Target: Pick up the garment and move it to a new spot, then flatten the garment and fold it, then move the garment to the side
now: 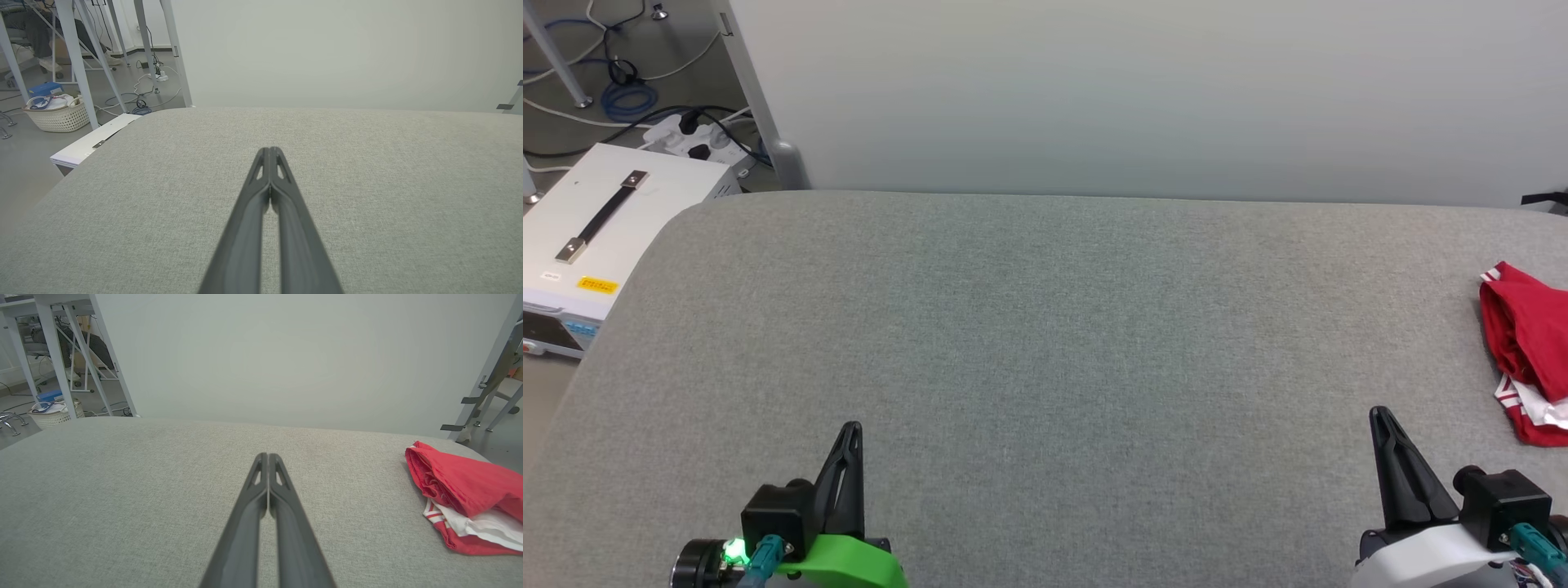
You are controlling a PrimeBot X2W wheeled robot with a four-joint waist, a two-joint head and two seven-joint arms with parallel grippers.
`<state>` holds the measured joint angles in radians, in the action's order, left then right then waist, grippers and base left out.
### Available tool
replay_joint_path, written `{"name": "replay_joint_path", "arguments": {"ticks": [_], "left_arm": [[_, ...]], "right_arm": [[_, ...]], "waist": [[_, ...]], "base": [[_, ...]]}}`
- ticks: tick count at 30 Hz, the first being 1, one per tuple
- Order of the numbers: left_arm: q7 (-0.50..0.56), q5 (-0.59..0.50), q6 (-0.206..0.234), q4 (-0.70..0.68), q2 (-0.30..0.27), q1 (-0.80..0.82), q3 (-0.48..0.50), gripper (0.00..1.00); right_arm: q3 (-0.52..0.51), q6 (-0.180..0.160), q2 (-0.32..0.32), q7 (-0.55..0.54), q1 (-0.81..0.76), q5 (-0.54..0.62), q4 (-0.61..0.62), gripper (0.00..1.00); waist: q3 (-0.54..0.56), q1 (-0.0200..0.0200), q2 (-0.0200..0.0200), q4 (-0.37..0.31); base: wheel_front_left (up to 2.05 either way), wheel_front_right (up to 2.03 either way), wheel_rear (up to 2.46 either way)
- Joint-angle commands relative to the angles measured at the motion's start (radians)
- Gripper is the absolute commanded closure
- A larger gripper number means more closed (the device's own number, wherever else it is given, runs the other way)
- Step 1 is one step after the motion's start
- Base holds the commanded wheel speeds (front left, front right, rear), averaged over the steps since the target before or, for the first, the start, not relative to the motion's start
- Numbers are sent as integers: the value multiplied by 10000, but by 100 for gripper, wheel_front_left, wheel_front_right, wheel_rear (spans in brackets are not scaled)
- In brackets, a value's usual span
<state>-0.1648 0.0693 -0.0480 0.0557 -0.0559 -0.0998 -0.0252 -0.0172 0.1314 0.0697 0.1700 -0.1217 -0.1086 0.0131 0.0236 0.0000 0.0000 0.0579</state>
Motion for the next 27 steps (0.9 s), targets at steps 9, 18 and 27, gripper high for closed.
{"name": "replay_joint_path", "arguments": {"ticks": [9,18,27], "left_arm": [[222,-195,135,-97,25,315,68,100],[400,-258,178,-154,29,400,91,100],[581,-321,222,-213,33,487,114,100]], "right_arm": [[39,-3,-46,-243,295,174,-32,100],[55,-4,-64,-425,410,288,-44,100],[72,-4,-83,-610,527,404,-57,100]], "waist": [[-28,0,0,-70],[-54,0,0,-133],[-81,0,0,-198]], "base": [[0,0,0],[0,0,0],[0,0,0]]}}
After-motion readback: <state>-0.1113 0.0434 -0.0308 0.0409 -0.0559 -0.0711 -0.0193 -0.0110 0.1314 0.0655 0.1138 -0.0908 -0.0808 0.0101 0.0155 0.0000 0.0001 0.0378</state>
